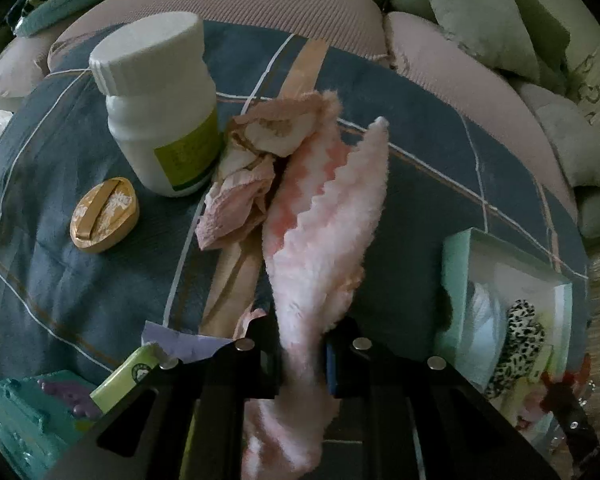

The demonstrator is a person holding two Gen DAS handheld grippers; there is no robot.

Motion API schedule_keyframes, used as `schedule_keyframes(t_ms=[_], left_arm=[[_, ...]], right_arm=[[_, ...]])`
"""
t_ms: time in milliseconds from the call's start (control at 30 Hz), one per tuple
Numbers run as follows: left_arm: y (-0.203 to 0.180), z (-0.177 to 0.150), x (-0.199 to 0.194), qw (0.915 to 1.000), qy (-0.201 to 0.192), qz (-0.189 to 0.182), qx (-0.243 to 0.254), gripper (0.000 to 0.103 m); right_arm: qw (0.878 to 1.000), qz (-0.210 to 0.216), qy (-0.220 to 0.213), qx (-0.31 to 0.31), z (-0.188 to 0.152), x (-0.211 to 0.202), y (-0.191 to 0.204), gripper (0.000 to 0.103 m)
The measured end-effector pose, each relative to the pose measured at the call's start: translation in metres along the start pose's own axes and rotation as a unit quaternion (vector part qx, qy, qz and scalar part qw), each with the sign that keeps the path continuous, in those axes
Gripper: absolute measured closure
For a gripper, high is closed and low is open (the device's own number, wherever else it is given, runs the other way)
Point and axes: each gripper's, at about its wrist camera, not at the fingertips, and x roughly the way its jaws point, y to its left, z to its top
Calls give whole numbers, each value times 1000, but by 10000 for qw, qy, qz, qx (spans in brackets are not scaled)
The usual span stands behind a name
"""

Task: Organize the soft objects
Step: 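Grasp the pink fuzzy towel by its edge with the left gripper, then lift the pink towel over the tray with the left gripper while the right holds the tie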

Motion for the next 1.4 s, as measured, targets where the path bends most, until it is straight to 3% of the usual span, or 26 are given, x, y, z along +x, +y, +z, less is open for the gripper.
schedule_keyframes(t_ms=[300,467,767,1033,1200,1400], left_arm=[[0,1,-28,9985,-258,-479,14,87],[-5,0,-56,9953,-587,-758,102,87],[-21,-2,-117,9835,-1381,-1105,375,87],[-50,-18,-168,9640,-2030,-1461,898,87],[-78,-22,-167,9591,-2011,-1560,1238,87],[-119,-29,-145,9588,-1638,-1589,1693,87]], right_arm=[[10000,1,-16,9,0,0,0,81],[10000,27,-76,16,1,-4,-1,81],[9994,162,-298,-45,4,-17,3,81],[9977,199,-641,38,9,-39,-3,81],[9956,54,-886,287,15,-55,-24,81],[9921,-272,-975,746,20,-63,-66,81]])
